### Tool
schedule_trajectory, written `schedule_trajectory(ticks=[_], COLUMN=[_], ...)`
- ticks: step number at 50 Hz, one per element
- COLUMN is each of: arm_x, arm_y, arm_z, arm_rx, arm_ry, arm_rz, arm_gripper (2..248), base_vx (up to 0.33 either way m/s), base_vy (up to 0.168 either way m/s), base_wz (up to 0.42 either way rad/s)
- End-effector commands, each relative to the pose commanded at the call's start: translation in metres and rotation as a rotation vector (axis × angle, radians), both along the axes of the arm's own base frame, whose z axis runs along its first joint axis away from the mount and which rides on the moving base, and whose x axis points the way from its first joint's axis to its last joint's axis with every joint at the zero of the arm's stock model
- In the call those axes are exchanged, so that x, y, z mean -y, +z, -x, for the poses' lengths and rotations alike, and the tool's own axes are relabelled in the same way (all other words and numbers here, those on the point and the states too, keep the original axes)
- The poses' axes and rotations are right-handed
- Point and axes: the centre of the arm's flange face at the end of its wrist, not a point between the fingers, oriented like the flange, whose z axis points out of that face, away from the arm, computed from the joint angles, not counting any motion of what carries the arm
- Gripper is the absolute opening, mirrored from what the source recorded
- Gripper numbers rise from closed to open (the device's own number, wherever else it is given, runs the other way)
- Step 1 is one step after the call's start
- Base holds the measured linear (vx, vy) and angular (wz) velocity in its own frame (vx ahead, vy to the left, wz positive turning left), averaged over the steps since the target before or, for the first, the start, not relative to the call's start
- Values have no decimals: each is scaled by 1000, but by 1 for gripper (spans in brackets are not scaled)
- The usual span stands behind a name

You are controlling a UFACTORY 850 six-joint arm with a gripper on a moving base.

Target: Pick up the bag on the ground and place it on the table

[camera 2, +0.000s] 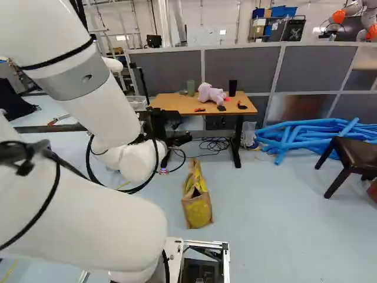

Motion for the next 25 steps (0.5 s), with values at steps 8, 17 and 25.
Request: schedule_trajectory(ticks=[8,17,25], arm_x=[0,0,0], arm_y=[0,0,1], arm_z=[0,0,-7], arm_rx=[0,0,-3], arm_ry=[0,0,0], arm_rz=[0,0,0], arm_gripper=[247,247,247], base_vx=[151,154,127], base_vy=[3,1,3], base_wz=[-4,-4,-5])
